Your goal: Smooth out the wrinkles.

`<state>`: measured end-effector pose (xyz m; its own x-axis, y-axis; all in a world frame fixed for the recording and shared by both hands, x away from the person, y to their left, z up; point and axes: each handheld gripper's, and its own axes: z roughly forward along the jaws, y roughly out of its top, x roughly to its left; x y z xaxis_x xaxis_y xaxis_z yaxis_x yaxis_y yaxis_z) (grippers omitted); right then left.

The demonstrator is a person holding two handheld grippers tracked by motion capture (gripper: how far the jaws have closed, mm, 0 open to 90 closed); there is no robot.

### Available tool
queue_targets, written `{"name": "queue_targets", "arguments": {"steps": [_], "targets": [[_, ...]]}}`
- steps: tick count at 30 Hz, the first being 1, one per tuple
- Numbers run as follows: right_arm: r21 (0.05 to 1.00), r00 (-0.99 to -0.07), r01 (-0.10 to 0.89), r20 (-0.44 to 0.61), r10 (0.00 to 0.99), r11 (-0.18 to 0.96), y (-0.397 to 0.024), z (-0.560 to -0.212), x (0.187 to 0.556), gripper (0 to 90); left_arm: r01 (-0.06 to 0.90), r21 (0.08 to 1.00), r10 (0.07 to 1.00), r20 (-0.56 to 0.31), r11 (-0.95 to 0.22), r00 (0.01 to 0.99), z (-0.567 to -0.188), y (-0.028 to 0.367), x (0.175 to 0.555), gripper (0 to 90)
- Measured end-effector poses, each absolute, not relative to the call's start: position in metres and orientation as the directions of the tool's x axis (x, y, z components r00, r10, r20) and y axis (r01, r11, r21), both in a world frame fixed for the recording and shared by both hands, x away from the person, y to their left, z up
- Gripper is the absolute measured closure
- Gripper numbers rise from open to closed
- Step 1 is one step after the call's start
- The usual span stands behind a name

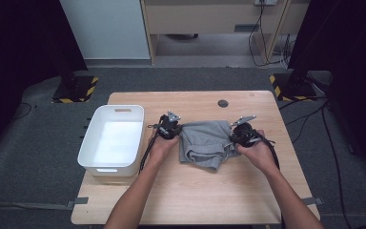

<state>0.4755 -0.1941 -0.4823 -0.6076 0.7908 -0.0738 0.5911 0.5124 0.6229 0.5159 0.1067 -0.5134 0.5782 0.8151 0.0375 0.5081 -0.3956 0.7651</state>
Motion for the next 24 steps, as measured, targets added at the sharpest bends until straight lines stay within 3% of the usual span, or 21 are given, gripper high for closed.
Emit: {"name": "queue_targets", "arguments": {"steps": [15,17,19,21,24], "targets": [[0.609,-0.635,0.581,-0.076,0.769,0.54,-0.198,-0.478,0.459,84.8,0.515,0.751,0.814,0.05,-0.413,0.579,-0.516,0.104,0.518,88.6],[0.613,-0.654,0.569,-0.067,0.754,0.548,-0.196,-0.478,0.457,84.1,0.517,0.749,0.815,0.052,-0.414,0.577,-0.515,0.102,0.517,83.7],[0.631,-0.647,0.559,-0.074,0.759,0.538,-0.196,-0.475,0.456,79.0,0.502,0.766,0.818,0.052,-0.4,0.572,-0.511,0.102,0.513,74.6],[0.652,-0.637,0.553,-0.071,0.767,0.519,-0.197,-0.472,0.457,68.4,0.487,0.78,0.818,0.054,-0.393,0.573,-0.505,0.102,0.508,65.8],[0.675,-0.616,0.55,-0.069,0.784,0.491,-0.197,-0.465,0.458,59.7,0.458,0.807,0.81,0.041,-0.372,0.585,-0.494,0.103,0.496,61.5]]}}
